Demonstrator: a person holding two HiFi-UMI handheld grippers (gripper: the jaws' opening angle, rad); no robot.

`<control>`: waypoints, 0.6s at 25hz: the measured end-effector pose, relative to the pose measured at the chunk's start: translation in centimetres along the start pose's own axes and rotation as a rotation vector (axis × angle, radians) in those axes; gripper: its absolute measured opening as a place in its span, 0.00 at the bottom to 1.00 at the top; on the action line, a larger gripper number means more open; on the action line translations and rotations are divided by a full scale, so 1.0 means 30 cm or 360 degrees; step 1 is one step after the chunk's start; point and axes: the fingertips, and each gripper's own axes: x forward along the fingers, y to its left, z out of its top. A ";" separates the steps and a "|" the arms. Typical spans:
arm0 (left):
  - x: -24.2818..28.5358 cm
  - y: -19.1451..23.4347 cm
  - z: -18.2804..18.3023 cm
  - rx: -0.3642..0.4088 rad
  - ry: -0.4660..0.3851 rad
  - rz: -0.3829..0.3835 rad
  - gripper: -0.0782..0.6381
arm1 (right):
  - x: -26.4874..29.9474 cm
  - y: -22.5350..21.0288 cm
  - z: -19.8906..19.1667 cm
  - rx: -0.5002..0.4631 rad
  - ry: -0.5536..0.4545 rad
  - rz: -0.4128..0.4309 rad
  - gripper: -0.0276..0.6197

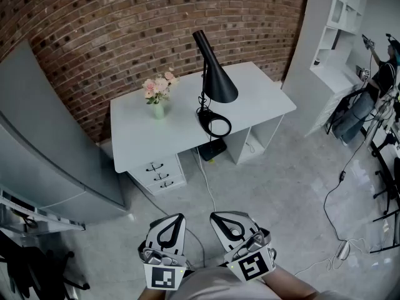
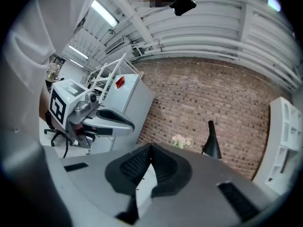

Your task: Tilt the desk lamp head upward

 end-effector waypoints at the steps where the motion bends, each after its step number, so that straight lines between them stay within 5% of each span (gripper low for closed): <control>1: -0.001 -0.002 -0.003 -0.0005 0.0003 0.0000 0.12 | -0.003 0.004 -0.004 0.0000 0.0000 0.0003 0.07; 15: 0.040 0.015 -0.053 -0.0091 0.0018 -0.0052 0.12 | 0.022 -0.031 -0.029 0.0003 0.0066 -0.0054 0.07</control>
